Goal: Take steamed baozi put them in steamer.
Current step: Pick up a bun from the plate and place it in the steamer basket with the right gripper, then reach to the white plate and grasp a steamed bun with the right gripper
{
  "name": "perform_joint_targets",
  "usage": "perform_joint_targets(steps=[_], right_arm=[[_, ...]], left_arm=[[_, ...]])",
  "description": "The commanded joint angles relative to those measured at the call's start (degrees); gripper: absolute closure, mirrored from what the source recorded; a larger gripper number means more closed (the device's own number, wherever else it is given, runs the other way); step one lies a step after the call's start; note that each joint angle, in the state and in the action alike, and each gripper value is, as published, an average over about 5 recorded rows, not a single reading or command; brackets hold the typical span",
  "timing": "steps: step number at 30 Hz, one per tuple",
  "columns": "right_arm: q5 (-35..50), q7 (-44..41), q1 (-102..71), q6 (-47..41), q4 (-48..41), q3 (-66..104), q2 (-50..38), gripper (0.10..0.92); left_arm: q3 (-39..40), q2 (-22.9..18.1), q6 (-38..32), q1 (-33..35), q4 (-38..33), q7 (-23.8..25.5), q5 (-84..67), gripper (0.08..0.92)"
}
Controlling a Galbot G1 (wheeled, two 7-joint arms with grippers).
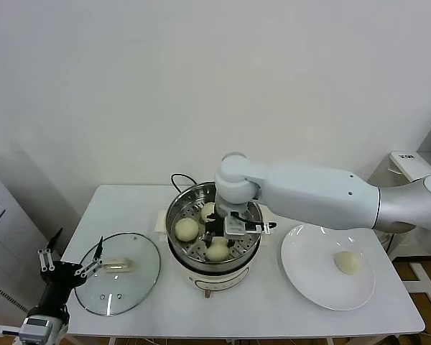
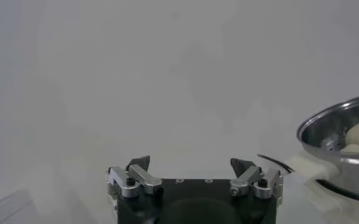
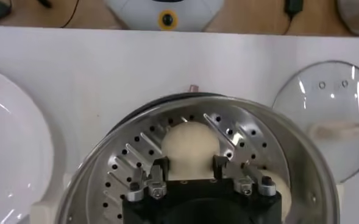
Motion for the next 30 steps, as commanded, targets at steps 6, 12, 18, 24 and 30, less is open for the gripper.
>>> perform_joint_targets(steps=[6,12,18,24,30], right_arm=[[12.15,2.41,5.97,-9.12,-9.27,6.65,-5.38,0.245],[35.93,2.96,16.16,-31.36,-25.99,-1.65,-12.02,0.203],[29.68,-2.32,12.88,-32.58,-33.1,-3.36,-21.33,0.203],[16.39,-2.11,-4.46,-29.09,-27.08,6.64,-32.13,0.203],[7.43,-1.41,-23.81,-27.64,-25.67,23.24,-34.15,0.203]], left_arm=[[0.16,1.3,0.14,-0.44,0.75,-0.07,-0.19,0.177],[0.53,1.97,0.32,-0.86,0.75,-0.2,-0.19,0.177],[0.91,2.31,0.55,-1.43,0.83,-0.4,-0.21,0.177],[1.8,2.28,0.63,-1.4,0.97,-0.48,0.5,0.177],[1.72,2.63,0.48,-0.26,0.73,-0.43,0.87,0.177]])
